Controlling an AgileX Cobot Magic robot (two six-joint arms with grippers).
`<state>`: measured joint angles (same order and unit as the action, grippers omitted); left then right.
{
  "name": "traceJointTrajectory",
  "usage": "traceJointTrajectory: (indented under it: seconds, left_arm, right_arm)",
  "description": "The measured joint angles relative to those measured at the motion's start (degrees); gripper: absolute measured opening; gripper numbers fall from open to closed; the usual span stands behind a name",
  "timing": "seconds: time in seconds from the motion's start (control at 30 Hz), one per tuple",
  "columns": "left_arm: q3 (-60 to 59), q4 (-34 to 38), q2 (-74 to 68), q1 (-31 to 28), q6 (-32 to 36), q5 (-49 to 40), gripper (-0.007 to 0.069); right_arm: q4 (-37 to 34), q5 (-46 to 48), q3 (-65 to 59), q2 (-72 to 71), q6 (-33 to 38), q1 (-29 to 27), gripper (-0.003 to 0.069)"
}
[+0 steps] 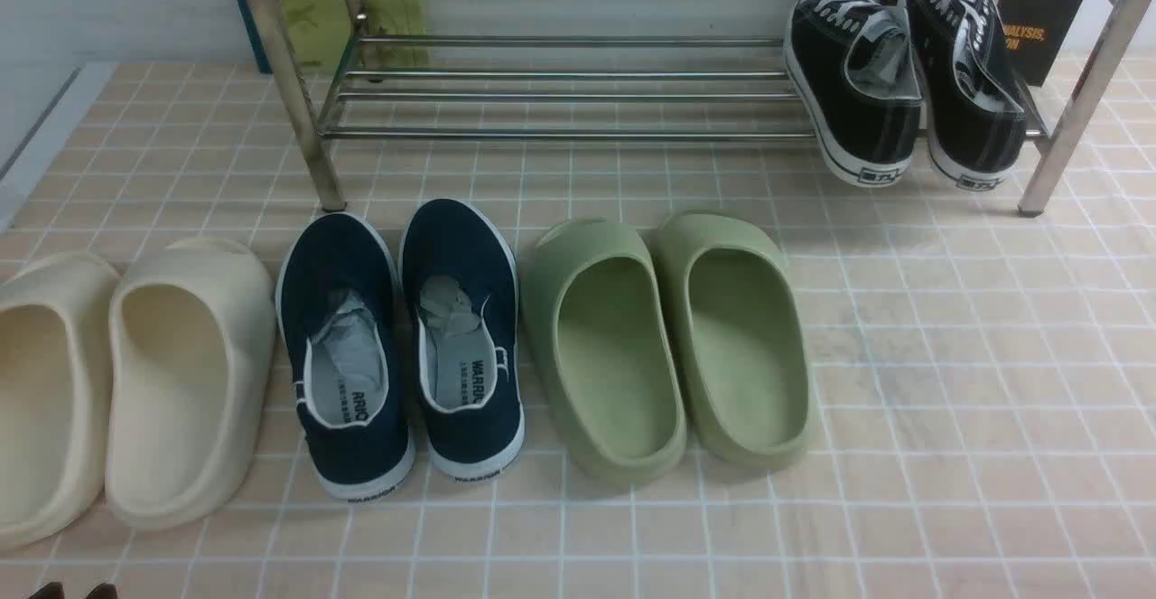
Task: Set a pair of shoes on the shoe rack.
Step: Use the left arm to grab the shoe closest to it
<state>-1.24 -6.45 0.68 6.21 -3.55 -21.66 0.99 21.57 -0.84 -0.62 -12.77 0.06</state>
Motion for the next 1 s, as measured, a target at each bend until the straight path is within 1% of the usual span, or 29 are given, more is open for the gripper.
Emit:
traceJointTrajectory:
  seconds: [1.0]
  left_arm:
    - [0.00, -0.20, 0.00, 0.00, 0.00, 0.00, 0.0239]
  right_arm:
    - [0.00, 0.00, 0.00, 0.00, 0.00, 0.00, 0.0143]
